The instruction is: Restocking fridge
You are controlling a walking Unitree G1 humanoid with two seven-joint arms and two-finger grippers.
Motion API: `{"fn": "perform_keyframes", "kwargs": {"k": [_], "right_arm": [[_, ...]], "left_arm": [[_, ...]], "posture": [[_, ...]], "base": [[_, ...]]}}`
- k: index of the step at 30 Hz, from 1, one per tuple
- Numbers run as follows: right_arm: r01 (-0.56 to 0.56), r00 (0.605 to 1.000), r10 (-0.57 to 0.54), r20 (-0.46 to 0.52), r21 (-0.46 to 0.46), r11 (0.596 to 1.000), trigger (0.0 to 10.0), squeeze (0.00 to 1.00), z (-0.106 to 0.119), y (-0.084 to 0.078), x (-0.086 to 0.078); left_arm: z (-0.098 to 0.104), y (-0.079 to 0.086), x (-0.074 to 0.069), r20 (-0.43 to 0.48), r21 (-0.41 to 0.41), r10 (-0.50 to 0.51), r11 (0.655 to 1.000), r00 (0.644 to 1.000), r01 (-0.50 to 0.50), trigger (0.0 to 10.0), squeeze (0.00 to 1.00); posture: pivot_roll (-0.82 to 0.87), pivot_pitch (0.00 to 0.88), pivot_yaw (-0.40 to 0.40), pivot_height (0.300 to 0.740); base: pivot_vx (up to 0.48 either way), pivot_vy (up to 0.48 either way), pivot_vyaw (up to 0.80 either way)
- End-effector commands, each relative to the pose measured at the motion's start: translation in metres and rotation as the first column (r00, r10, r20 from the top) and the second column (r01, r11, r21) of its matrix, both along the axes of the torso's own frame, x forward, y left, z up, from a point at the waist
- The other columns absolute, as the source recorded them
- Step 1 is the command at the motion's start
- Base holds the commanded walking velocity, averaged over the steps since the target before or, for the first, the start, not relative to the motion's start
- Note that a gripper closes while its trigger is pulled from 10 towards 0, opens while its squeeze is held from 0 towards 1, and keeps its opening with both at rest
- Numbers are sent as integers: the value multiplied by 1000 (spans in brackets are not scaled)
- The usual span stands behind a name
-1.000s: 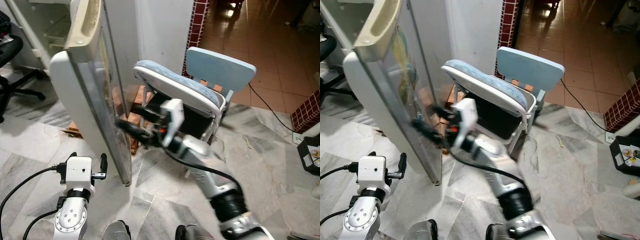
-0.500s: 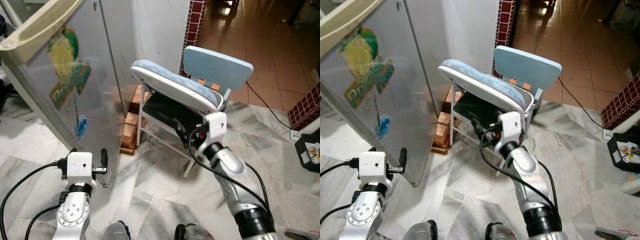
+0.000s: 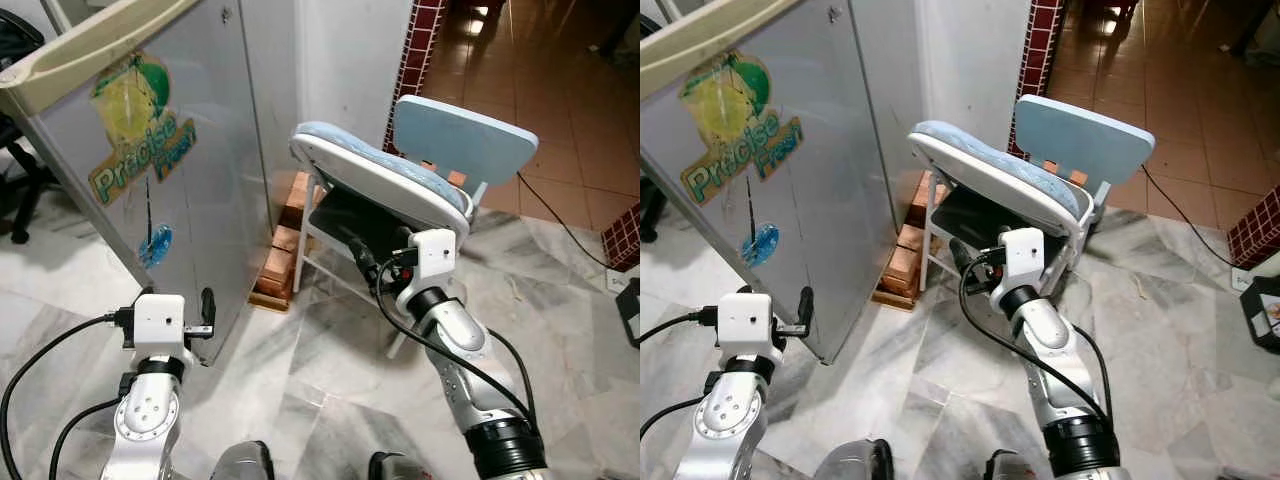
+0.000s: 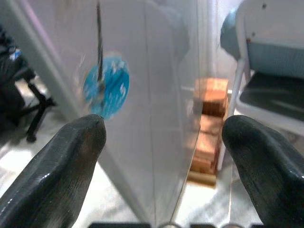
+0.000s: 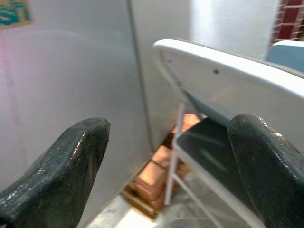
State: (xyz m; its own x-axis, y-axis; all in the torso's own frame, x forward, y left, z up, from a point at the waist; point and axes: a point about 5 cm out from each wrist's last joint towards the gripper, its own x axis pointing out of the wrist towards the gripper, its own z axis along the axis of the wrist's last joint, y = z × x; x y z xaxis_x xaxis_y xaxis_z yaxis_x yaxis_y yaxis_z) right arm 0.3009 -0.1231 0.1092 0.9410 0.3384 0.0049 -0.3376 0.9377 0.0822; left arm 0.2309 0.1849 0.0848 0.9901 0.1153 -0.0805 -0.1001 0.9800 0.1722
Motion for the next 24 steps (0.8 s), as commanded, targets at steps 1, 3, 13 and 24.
{"fn": "perform_keyframes", "kwargs": {"k": [1, 3, 13, 24], "right_arm": [[27, 999, -27, 17, 2, 1000, 10000, 0, 5, -5, -1], [30, 999, -30, 16, 4, 1000, 10000, 0, 5, -5, -1], [51, 999, -51, 6, -6, 999, 10000, 0, 0, -9, -3], [99, 994, -99, -34, -18, 995, 10000, 0, -12, -17, -7]], "left_arm": [[4, 4, 1, 6, 13, 18, 1000, 1000, -18, 10000, 0], [3, 5, 1, 6, 13, 19, 1000, 1000, -19, 10000, 0], [1, 8, 5, 2, 7, 39, 999, 999, -39, 10000, 0], [-8, 2, 2, -27, -14, 42, 999, 999, -42, 10000, 0]], "posture": [[-8, 145, 37, 740], [-8, 145, 37, 740], [-28, 136, 30, 740], [-36, 106, 24, 740]], "base": [[0, 480, -800], [0, 480, -800], [0, 480, -784], [0, 480, -41]]}}
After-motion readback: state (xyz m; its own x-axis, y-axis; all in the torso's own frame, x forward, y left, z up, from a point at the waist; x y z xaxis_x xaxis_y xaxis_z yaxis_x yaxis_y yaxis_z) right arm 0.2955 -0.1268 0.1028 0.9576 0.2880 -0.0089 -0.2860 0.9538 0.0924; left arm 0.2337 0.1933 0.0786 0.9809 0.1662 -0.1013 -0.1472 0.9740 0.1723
